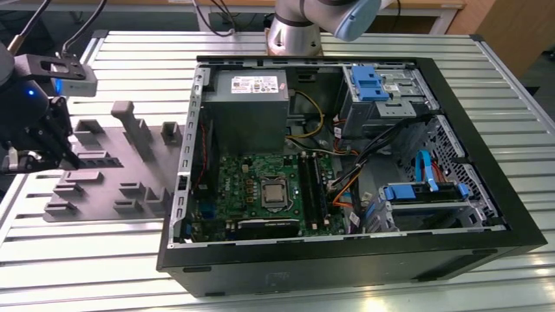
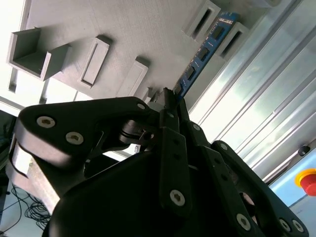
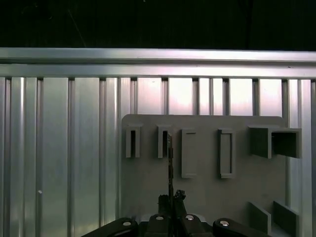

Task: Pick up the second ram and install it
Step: 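Pick up the second ram and move it above second insertion slot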

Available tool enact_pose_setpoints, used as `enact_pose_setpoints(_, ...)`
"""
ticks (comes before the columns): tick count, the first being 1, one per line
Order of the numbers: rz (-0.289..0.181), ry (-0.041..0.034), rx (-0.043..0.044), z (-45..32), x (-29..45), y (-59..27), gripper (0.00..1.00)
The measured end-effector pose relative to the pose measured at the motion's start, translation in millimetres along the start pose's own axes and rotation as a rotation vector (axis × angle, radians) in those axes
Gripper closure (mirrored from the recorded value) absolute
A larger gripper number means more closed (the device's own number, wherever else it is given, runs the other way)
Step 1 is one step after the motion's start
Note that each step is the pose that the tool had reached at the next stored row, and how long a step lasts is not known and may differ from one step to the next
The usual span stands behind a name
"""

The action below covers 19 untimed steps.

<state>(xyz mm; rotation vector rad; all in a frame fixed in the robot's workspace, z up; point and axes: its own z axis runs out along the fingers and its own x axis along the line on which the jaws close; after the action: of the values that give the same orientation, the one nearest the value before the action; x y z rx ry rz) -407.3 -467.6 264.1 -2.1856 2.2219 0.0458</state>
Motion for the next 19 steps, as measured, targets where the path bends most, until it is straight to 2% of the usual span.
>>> enact_pose_setpoints(19,0.000,0.0000,0.0000,-18.5,-0.7,0.1,0.86)
